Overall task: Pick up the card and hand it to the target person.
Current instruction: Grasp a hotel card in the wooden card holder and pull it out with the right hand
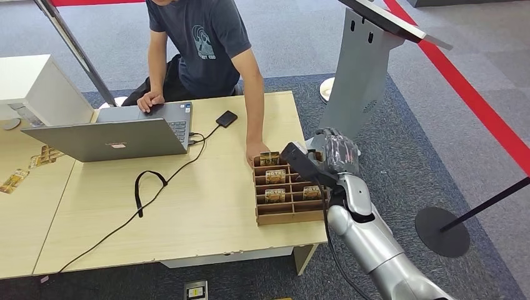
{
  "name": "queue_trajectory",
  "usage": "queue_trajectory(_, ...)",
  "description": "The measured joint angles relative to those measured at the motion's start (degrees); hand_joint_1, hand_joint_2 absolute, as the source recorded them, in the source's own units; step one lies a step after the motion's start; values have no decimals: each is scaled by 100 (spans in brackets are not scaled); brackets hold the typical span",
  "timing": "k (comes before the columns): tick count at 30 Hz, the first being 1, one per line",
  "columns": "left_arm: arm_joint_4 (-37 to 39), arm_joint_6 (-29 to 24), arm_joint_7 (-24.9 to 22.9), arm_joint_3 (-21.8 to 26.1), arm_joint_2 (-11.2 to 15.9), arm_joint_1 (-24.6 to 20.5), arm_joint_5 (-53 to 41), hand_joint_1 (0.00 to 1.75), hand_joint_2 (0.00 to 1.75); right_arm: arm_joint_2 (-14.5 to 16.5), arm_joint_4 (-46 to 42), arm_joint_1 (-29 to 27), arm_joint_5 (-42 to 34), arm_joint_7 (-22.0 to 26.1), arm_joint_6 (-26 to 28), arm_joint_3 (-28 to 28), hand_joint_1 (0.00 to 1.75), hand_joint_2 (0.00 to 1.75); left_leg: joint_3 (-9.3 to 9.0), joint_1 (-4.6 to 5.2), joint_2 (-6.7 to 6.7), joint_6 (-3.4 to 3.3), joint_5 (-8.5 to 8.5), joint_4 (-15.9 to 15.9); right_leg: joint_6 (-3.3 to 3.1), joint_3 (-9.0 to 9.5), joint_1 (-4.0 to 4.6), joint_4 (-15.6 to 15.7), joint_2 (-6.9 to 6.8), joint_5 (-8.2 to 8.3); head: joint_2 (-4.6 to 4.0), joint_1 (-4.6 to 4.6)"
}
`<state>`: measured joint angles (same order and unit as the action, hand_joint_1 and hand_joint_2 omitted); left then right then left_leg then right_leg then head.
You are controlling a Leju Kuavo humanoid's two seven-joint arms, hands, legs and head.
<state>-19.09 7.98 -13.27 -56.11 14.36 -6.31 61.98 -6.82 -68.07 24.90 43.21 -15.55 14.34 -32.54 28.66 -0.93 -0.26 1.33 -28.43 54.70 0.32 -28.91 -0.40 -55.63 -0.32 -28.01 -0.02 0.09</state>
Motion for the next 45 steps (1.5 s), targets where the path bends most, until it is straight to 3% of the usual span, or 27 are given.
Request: queue_trajectory(45,38,50,-32,0,-5,-25,-216,0,0,274,666,239,-170,277,-49,-22,73,175,2,0,-1,1,2,0,0,0,0,0,0,1,0,1)
